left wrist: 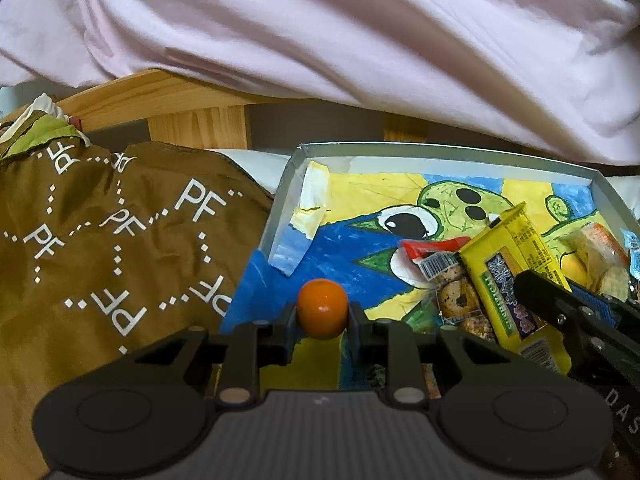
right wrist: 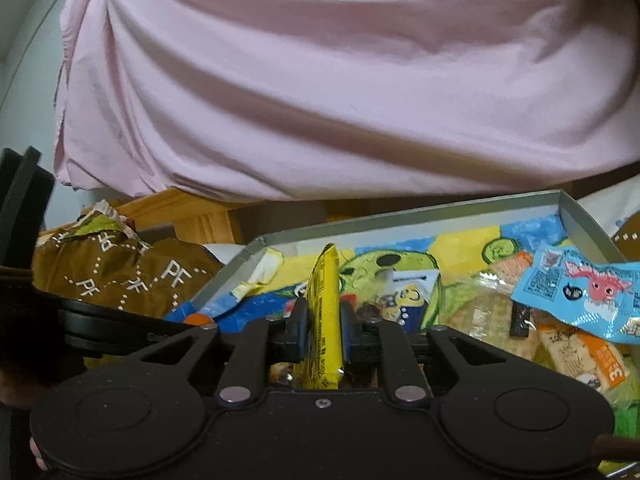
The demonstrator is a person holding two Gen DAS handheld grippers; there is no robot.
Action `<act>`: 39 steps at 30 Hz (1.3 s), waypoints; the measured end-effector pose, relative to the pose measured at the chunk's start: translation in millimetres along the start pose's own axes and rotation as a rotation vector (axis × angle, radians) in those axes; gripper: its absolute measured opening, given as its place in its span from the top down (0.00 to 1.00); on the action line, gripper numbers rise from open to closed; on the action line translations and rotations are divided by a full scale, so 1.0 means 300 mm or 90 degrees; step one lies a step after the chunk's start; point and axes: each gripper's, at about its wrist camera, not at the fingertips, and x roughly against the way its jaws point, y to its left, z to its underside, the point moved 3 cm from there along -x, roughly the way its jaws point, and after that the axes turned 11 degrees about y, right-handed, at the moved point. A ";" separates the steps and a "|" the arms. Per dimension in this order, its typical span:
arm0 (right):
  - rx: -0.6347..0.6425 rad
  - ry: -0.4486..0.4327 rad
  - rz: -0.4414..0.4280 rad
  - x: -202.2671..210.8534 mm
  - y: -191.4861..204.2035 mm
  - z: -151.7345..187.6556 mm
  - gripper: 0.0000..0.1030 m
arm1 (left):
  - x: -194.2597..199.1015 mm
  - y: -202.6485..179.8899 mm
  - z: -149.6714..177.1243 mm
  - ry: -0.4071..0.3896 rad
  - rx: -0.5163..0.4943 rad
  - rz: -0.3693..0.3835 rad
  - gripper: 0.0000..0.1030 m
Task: Organize snacks
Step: 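Carry the orange ball and yellow bar into the tray and open both tools, then lift both tools up and back from the tray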
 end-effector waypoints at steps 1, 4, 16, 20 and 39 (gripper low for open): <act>-0.003 0.002 0.001 -0.001 -0.002 0.001 0.81 | -0.001 0.000 0.000 0.000 0.001 -0.001 0.72; -0.004 0.007 0.007 -0.007 -0.006 0.003 0.79 | -0.005 0.002 0.001 0.000 0.005 -0.001 0.72; 0.013 0.015 0.022 -0.013 -0.002 0.007 0.61 | 0.003 0.004 0.006 -0.007 0.019 0.006 0.66; 0.017 0.017 0.027 -0.015 -0.002 0.006 0.51 | 0.009 0.010 0.011 -0.010 0.028 0.005 0.55; 0.076 -0.052 0.112 0.072 0.030 -0.015 0.16 | 0.094 0.087 0.025 -0.087 0.150 0.046 0.20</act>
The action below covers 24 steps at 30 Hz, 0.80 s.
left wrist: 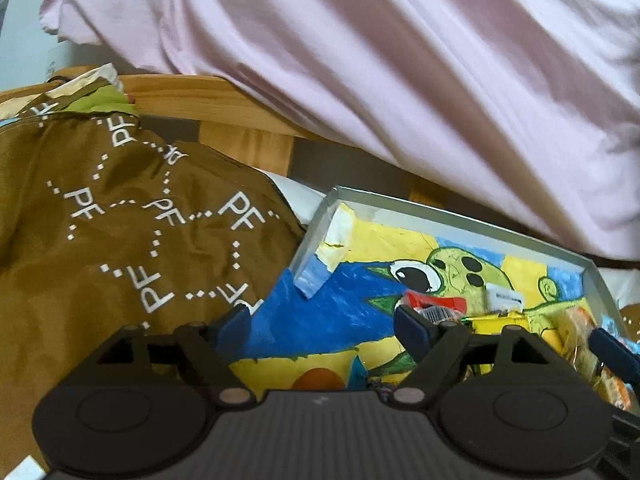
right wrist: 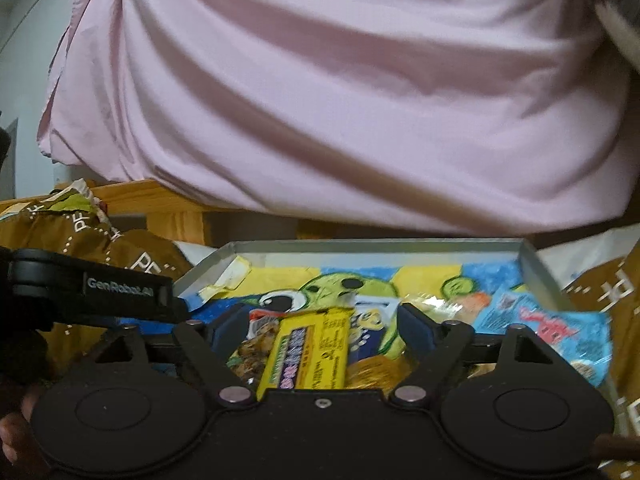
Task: Organize snacks
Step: 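Lift both tools up and back from the tray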
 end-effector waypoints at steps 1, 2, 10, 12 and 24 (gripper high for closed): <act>-0.003 -0.002 0.004 0.008 -0.006 -0.005 0.15 | 0.009 0.004 -0.003 -0.002 0.003 -0.002 0.19; -0.005 -0.003 0.008 0.018 -0.013 -0.010 0.13 | 0.021 0.007 -0.005 -0.005 0.004 -0.004 0.18; -0.022 -0.016 0.053 0.148 -0.031 -0.080 0.01 | 0.187 0.008 -0.011 -0.045 -0.012 -0.013 0.01; -0.018 -0.022 0.054 0.195 -0.025 -0.101 0.01 | 0.235 0.006 -0.011 -0.051 -0.018 -0.015 0.01; -0.022 -0.052 0.064 0.478 -0.058 -0.177 0.01 | 0.500 -0.011 0.027 -0.092 -0.025 -0.012 0.00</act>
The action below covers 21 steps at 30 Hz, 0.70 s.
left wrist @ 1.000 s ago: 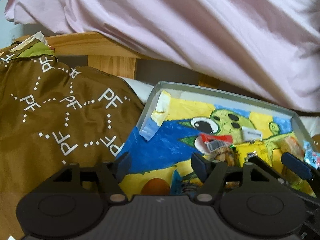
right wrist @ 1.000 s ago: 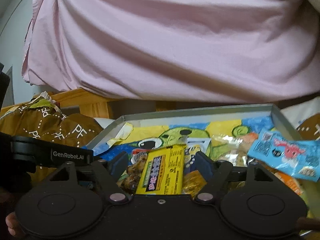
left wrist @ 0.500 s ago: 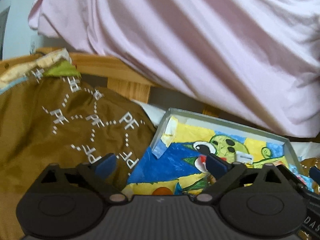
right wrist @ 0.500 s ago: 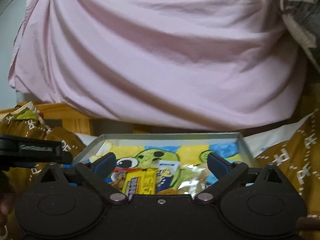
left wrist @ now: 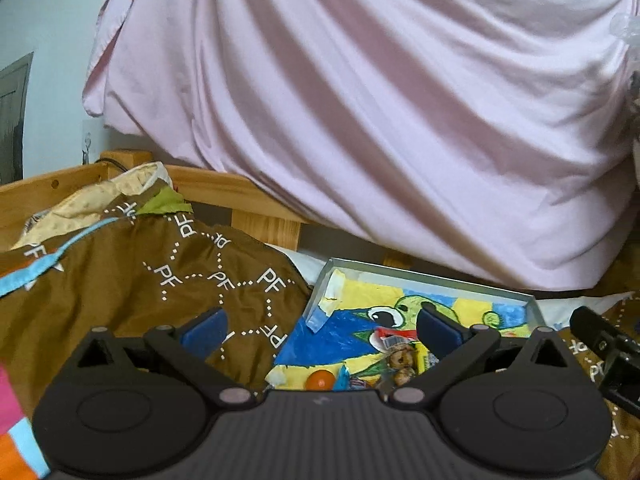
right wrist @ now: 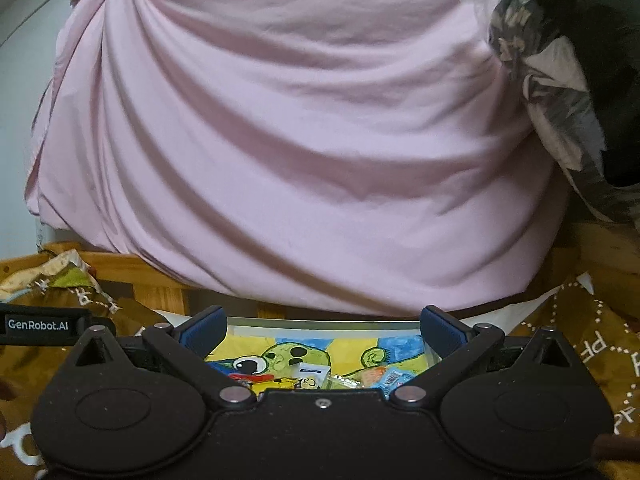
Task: Organize snacks
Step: 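Lift both tools up and back from the tray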
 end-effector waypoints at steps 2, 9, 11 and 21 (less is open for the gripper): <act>-0.005 0.009 -0.003 0.042 -0.011 0.004 0.01 | 0.036 0.000 0.011 -0.004 -0.004 0.004 0.00; -0.016 0.018 0.008 0.173 -0.043 0.032 0.01 | 0.145 0.009 0.057 -0.012 0.005 0.006 0.00; -0.018 0.021 0.009 0.205 -0.049 0.043 0.01 | 0.173 0.010 0.072 -0.015 0.005 0.006 0.00; -0.044 0.036 0.000 0.322 -0.050 0.093 0.01 | 0.283 0.029 0.174 -0.003 -0.004 0.020 0.00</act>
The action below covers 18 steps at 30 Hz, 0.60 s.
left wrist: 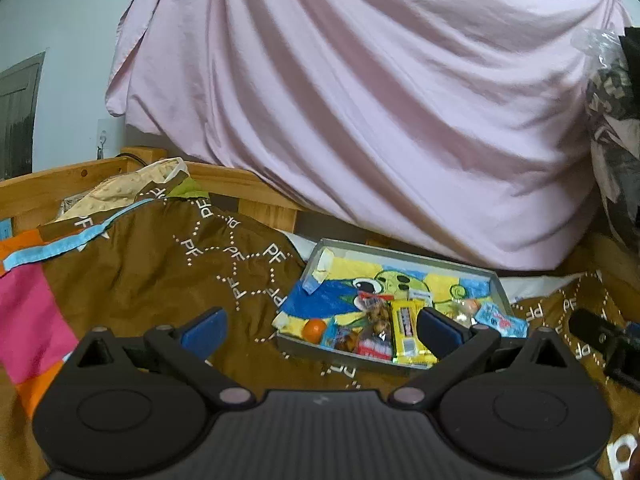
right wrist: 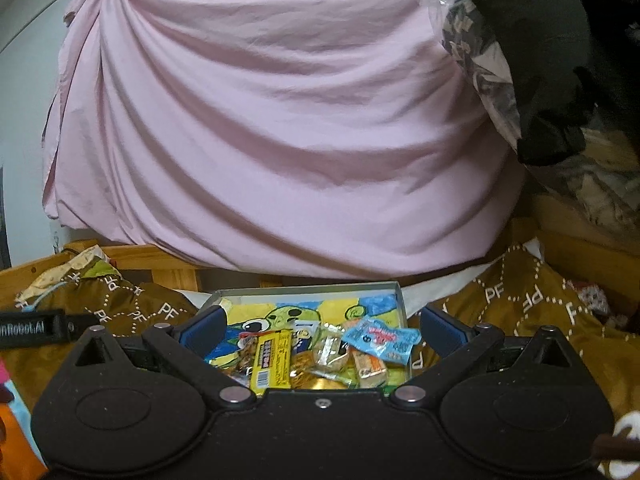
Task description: Organize snacks
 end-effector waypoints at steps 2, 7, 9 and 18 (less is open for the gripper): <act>0.001 0.002 -0.004 0.015 0.007 0.009 0.01 | 0.017 0.008 0.013 0.003 -0.002 0.000 0.00; 0.013 0.001 -0.006 0.063 0.024 0.041 0.01 | 0.062 0.023 0.042 -0.004 -0.014 -0.004 0.00; 0.017 0.000 -0.004 0.082 0.028 0.055 0.01 | 0.077 0.028 0.053 -0.007 -0.017 -0.004 0.00; 0.014 0.002 0.015 0.143 0.022 0.139 0.01 | 0.133 0.033 0.117 -0.036 -0.054 -0.002 0.00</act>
